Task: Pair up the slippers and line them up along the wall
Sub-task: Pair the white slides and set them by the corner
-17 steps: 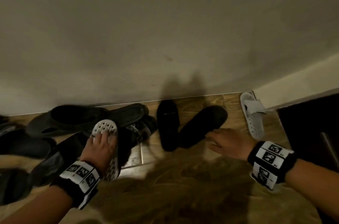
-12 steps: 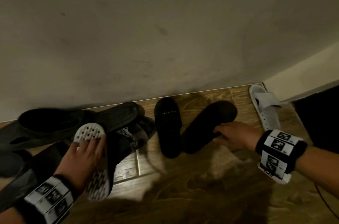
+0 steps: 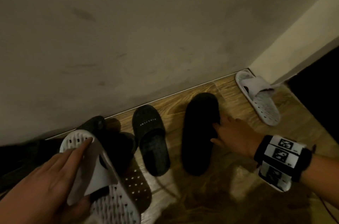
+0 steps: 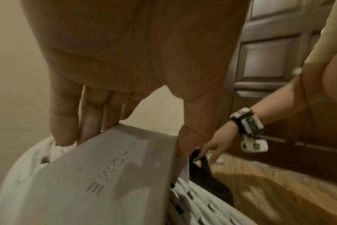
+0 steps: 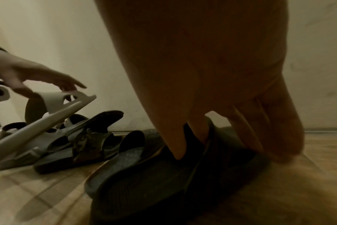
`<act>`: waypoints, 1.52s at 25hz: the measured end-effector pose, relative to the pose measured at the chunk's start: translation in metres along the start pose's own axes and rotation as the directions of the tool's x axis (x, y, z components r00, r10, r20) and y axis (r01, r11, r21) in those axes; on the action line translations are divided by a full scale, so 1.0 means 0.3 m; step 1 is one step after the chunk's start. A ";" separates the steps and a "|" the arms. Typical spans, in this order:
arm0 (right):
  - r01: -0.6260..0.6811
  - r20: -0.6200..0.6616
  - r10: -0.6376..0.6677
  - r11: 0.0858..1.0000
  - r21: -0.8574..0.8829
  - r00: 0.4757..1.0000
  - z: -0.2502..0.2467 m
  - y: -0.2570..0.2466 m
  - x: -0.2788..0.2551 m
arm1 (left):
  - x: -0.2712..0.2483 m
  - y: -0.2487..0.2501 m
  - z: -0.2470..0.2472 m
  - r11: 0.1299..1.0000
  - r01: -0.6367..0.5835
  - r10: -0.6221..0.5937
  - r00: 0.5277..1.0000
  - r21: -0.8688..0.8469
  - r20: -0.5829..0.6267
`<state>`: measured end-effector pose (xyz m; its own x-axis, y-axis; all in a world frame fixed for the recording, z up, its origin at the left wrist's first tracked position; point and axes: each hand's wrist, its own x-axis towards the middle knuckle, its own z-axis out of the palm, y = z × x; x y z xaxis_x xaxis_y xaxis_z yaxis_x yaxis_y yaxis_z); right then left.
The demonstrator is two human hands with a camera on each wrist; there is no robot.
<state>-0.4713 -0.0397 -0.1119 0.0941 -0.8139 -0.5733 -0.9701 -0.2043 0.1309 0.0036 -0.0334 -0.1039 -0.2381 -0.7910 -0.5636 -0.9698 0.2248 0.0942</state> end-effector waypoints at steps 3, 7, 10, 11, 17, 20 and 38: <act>0.097 -0.068 -0.085 0.975 0.200 0.994 0.050 -0.036 -0.013 | 0.032 0.171 -0.120 0.990 -0.130 0.123 0.983 -0.046 -0.132; 0.257 -0.148 -0.212 0.724 0.640 0.966 0.062 -0.011 -0.078 | 0.046 0.452 -0.318 0.952 -0.304 0.281 0.912 -0.033 -0.299; 0.224 -0.264 -0.040 0.660 0.717 0.964 0.087 0.140 -0.174 | 0.080 0.647 -0.394 0.876 -0.482 0.438 0.812 -0.020 -0.386; 0.192 -0.305 0.048 0.681 0.706 0.951 0.106 0.200 -0.208 | 0.104 0.713 -0.412 0.856 -0.515 0.464 0.795 -0.033 -0.390; -0.137 -0.195 0.417 0.644 0.753 0.888 0.254 0.455 -0.320 | 0.367 1.150 -0.419 0.829 -0.559 0.539 0.788 0.021 -0.298; -0.208 -0.116 0.467 0.586 0.783 0.877 0.320 0.513 -0.338 | 0.496 1.362 -0.360 0.838 -0.545 0.538 0.815 0.031 -0.216; -0.119 0.121 0.091 0.960 0.254 0.989 0.364 0.367 -0.072 | 0.464 1.291 -0.002 0.805 -0.539 0.537 0.840 0.249 0.081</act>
<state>-0.6046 0.0149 -0.1735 -0.0222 -0.7575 -0.6525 -0.9992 0.0394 -0.0117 -0.4051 -0.0569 -0.1456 -0.7165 -0.4974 -0.4891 -0.6392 0.7488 0.1750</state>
